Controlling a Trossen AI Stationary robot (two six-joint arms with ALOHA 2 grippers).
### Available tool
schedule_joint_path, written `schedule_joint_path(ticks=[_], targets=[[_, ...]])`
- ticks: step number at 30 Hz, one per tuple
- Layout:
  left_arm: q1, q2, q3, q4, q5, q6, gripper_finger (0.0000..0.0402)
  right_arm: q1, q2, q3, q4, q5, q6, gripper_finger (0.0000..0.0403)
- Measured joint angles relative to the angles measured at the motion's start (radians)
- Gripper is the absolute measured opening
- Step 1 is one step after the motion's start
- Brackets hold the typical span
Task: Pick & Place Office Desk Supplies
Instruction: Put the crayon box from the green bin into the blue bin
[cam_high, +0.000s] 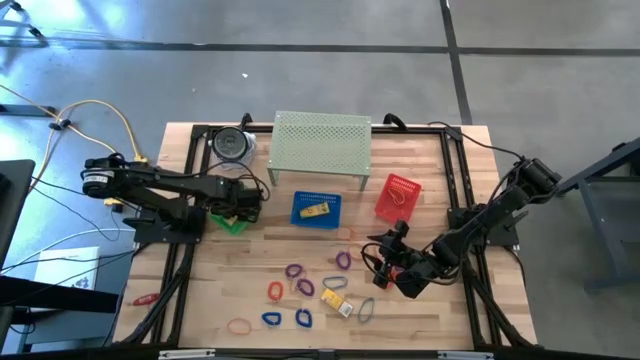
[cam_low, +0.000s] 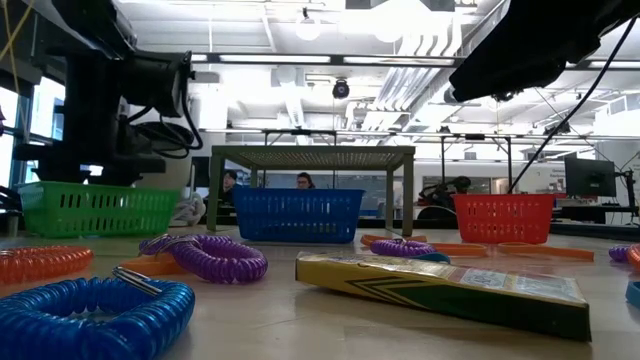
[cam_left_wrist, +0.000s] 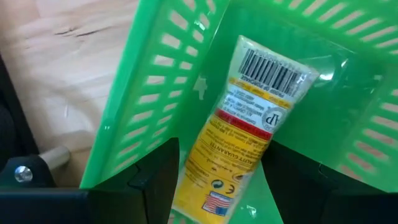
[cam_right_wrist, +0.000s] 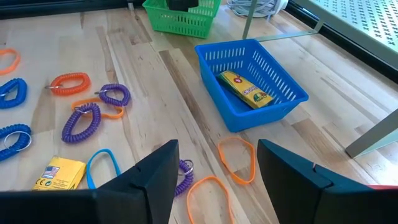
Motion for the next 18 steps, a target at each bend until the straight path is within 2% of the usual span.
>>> schedule_joint_path(ticks=[18], targets=[[0.002, -0.002, -0.040, 0.026, 0.016, -0.045, 0.0214, 0.000, 0.000, 0.000, 0.000, 0.000, 0.000, 0.0207]])
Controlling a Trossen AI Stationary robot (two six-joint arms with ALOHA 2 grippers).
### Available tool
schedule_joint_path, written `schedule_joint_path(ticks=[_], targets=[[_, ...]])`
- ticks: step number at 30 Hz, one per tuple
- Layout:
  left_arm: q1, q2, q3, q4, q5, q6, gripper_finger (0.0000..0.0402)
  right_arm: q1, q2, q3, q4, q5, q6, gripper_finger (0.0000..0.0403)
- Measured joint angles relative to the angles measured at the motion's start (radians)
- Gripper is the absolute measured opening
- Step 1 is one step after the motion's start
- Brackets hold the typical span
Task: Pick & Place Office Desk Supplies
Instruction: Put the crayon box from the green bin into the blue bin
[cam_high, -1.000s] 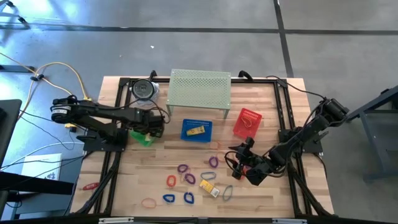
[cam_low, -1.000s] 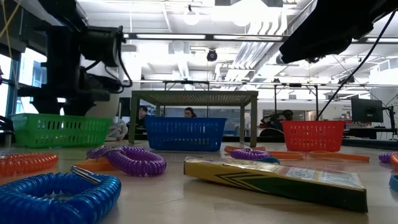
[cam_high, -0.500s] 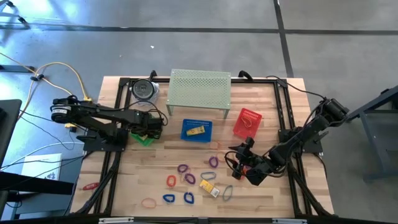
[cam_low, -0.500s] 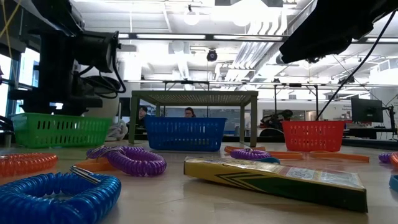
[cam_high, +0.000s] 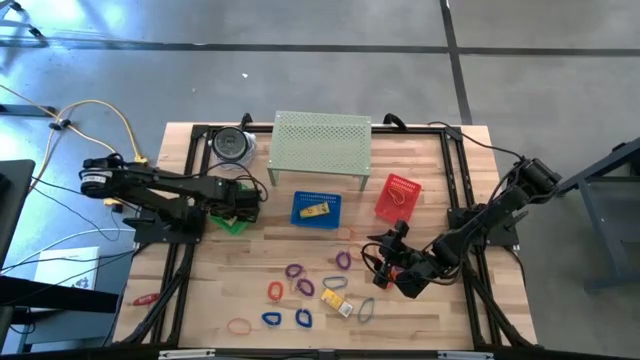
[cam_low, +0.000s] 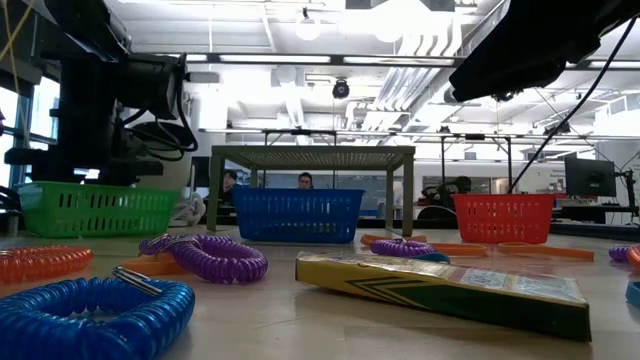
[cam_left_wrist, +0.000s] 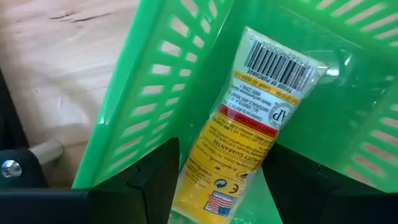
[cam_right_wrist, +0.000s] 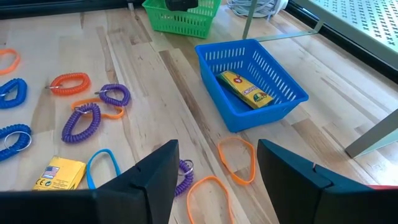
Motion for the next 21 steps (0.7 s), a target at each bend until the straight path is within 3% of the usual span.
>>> schedule_joint_path(ticks=[21], targets=[[0.001, 0.002, -0.004, 0.017, -0.016, 0.019, 0.0214, 0.000, 0.000, 0.000, 0.000, 0.001, 0.000, 0.0207]])
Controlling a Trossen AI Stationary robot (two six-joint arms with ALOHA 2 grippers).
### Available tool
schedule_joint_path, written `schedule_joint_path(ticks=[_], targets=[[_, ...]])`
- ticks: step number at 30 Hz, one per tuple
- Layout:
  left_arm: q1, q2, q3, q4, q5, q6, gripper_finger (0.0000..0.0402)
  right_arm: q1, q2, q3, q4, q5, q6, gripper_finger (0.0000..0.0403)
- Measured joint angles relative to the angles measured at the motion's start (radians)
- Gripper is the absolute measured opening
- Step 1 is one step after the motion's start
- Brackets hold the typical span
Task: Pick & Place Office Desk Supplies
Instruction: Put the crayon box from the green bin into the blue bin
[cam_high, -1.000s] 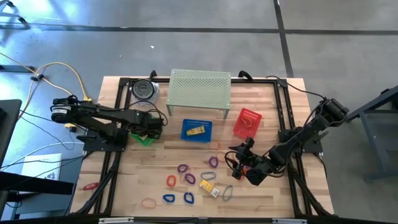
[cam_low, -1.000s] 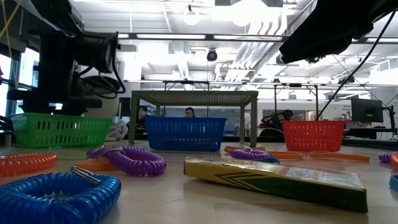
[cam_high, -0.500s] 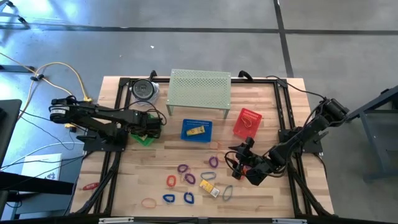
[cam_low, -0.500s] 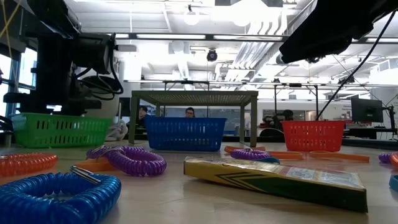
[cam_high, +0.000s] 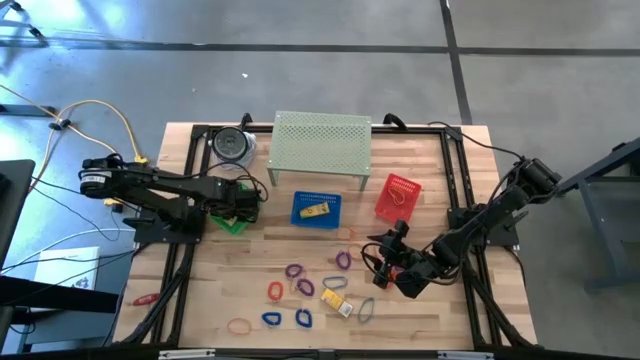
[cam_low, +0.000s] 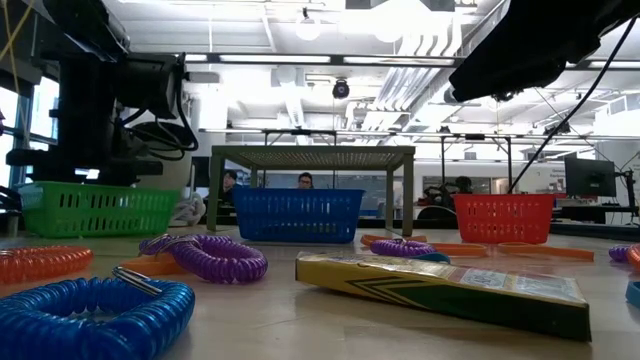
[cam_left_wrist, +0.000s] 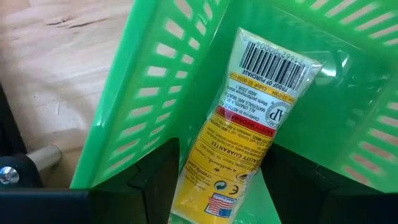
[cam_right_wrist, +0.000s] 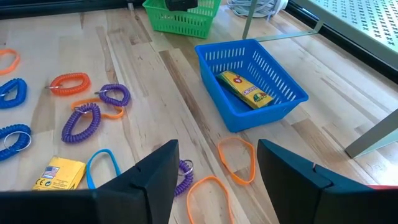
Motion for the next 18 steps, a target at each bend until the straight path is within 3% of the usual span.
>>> schedule_joint_path(ticks=[18], targets=[[0.000, 0.001, 0.000, 0.007, -0.001, -0.013, 0.0149, 0.000, 0.000, 0.000, 0.000, 0.000, 0.000, 0.0207]])
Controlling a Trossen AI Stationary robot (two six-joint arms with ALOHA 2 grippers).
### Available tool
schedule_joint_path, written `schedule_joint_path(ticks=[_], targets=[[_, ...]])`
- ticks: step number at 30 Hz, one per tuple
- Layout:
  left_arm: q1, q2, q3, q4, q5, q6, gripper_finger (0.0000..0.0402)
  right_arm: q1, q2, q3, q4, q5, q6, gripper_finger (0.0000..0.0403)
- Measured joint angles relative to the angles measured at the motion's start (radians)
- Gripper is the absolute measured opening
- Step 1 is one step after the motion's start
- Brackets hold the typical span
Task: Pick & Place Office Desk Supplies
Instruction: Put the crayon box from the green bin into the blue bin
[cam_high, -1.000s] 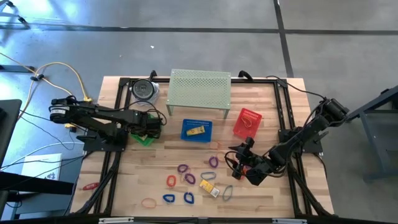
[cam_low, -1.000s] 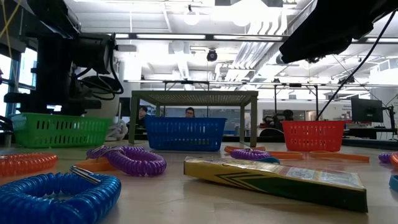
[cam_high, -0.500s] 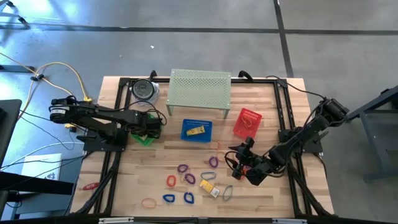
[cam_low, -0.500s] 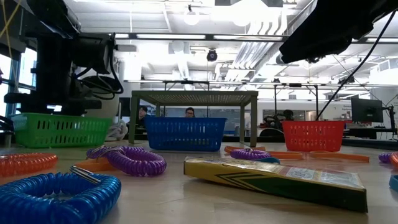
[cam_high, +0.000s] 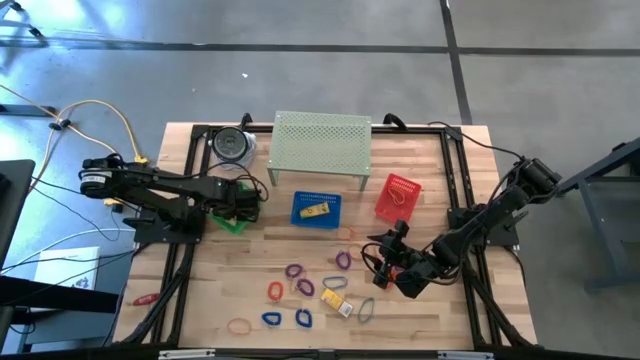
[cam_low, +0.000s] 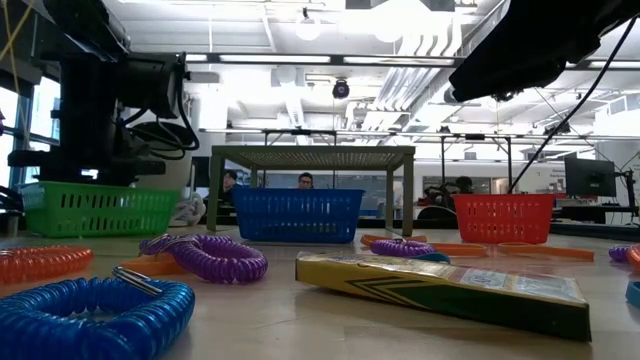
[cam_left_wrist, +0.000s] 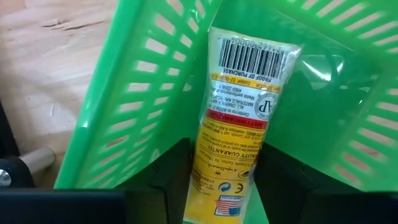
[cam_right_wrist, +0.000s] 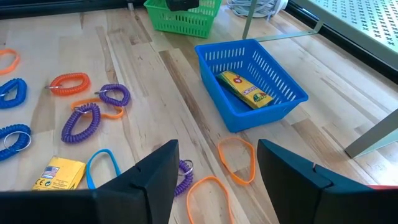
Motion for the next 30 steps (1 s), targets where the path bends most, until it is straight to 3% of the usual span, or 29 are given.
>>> schedule_joint_path(ticks=[30], targets=[[0.001, 0.000, 0.003, -0.005, 0.024, 0.061, 0.0142, 0.000, 0.000, 0.000, 0.000, 0.031, -0.019, 0.0207]])
